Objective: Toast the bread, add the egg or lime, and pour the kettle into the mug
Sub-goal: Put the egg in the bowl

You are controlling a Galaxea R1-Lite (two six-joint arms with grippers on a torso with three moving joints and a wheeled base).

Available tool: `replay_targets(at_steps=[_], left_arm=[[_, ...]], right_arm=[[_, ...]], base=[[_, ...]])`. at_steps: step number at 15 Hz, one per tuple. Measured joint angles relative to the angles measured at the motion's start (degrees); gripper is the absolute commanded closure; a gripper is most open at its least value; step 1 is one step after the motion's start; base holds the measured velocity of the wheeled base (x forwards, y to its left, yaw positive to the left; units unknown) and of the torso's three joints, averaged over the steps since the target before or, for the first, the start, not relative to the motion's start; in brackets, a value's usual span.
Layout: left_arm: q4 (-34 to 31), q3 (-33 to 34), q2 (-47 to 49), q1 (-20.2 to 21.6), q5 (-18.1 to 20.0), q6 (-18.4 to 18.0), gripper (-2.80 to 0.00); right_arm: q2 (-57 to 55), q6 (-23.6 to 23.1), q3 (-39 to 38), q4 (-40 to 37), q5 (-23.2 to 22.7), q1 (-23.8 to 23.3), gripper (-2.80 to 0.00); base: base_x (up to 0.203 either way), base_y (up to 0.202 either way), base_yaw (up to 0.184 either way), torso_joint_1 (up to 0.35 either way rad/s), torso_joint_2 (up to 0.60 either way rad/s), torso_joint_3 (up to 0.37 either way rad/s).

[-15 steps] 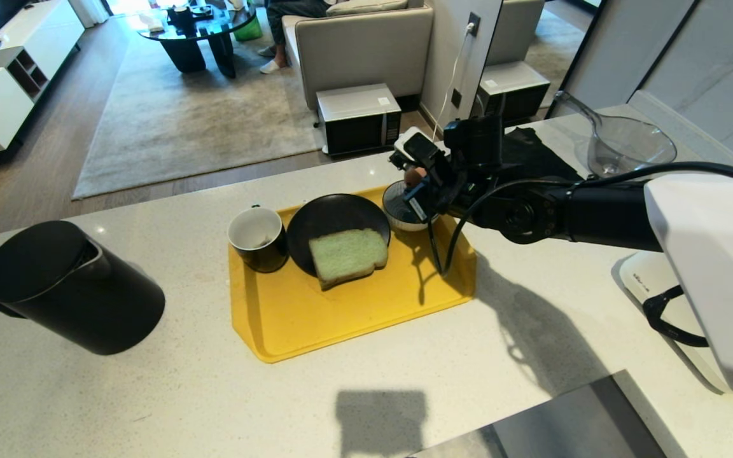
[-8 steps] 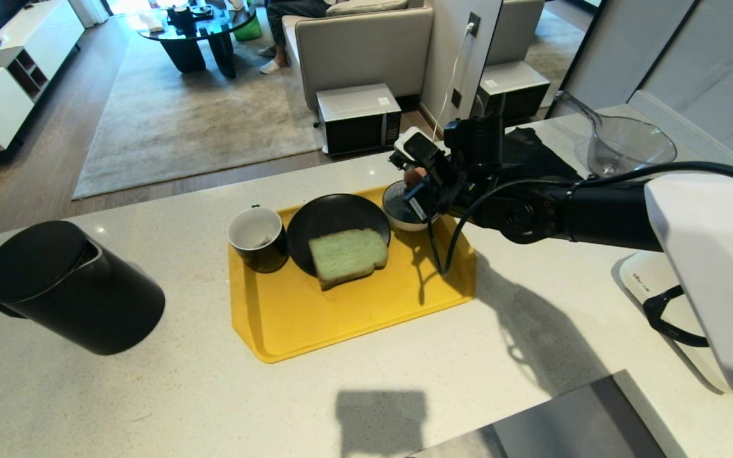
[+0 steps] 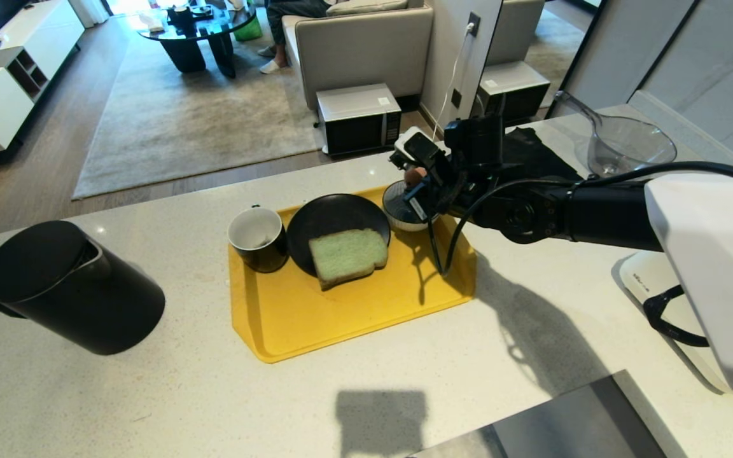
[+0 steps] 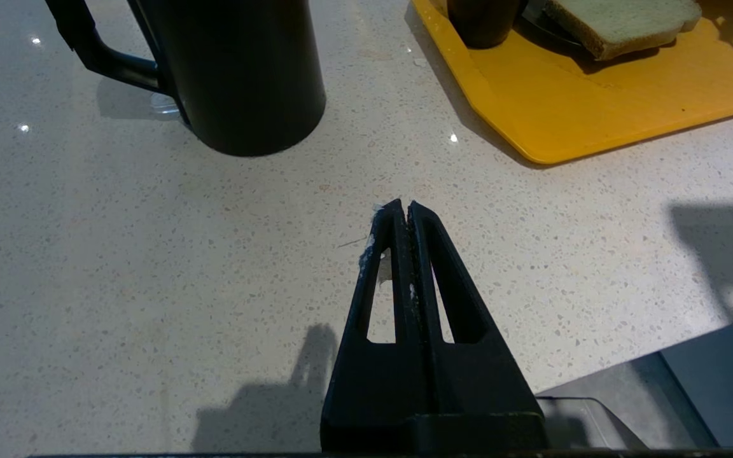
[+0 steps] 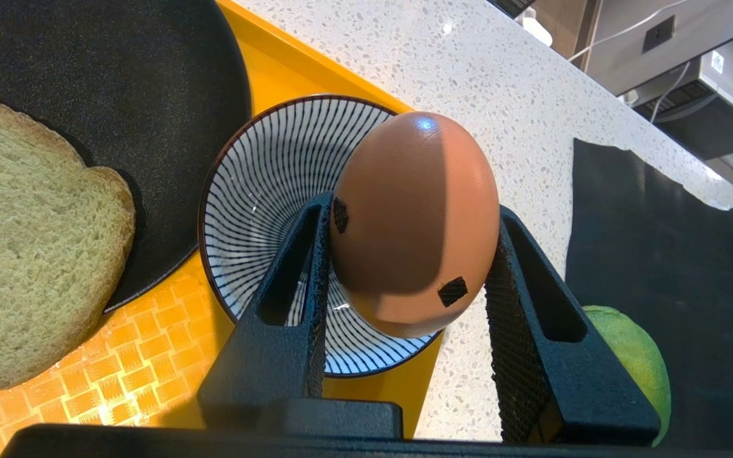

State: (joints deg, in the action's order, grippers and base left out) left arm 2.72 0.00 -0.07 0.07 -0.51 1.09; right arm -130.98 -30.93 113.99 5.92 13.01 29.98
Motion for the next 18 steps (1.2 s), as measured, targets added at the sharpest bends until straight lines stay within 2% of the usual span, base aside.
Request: replay_targets(at_steps=[12,16,18], left_arm=[[0.0,0.0,0.0,0.0,0.0,-0.2,0.00],[0.0,0.0,0.0,0.0,0.0,-0.2,0.00],[0.0,0.0,0.0,0.0,0.0,-0.1,0.00]], right_arm=[[0.4,0.1,0.0,0.0,0.1,0.0,0.00],[0.5,0.1,0.0,0.0,0.1,0.0,0.00],[0.6,0.1,0.0,0.0,0.1,-0.1,0.00]], base=[[0.000,0.000,0.000,0.000,0.00,0.000],[0.127,0.000,0.001,0.000,0.00,0.007],[0.000,0.000,0.000,0.016,0.01,0.001]])
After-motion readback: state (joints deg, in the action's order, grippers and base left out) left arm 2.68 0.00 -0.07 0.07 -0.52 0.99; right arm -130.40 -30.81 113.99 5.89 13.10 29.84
